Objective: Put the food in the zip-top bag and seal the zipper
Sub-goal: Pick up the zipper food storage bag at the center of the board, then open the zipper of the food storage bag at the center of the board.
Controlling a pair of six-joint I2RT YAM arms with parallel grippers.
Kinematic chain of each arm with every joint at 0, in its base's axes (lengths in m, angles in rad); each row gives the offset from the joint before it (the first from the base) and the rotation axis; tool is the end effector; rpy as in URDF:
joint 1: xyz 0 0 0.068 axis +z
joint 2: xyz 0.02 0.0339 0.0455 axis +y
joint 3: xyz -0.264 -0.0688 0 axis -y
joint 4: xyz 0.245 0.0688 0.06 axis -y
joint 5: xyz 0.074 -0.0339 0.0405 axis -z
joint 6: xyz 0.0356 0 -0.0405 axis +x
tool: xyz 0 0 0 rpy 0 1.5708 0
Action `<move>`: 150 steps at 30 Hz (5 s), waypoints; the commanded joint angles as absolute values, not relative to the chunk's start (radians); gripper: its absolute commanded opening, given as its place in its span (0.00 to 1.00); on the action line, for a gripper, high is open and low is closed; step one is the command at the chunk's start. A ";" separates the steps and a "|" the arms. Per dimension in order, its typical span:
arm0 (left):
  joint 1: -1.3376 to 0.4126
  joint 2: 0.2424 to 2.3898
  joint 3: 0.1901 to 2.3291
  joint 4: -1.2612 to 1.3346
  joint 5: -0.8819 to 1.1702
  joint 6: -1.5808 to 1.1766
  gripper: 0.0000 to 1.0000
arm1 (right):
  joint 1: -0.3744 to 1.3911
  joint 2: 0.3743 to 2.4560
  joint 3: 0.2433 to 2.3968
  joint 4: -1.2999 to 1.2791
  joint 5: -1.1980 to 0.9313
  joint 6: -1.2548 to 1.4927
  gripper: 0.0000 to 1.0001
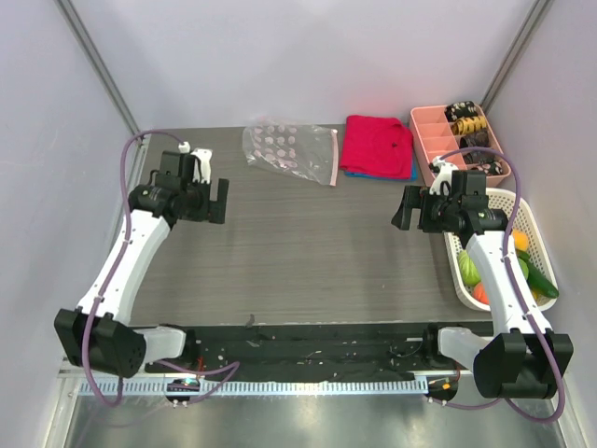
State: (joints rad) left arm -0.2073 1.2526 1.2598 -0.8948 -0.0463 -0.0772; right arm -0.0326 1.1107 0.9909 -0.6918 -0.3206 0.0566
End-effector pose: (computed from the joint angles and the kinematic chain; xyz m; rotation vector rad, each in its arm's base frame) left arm 0.2461 -0.0501 0.3410 0.1396 2.4543 -0.0676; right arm 0.2276 0.0038 0.3021 -0.0468 2.3636 0.3927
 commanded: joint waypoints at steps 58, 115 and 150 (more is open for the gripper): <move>-0.472 1.679 1.450 -0.294 0.336 0.548 0.00 | -0.051 1.253 1.313 -0.842 -0.474 -0.002 1.00; -0.376 1.470 1.585 -1.035 1.092 0.549 0.00 | 0.219 1.014 1.068 -0.391 -0.867 -0.275 0.42; -0.371 1.473 1.661 -0.606 0.438 -0.228 0.91 | 0.328 0.914 1.109 -0.422 -0.637 0.601 0.01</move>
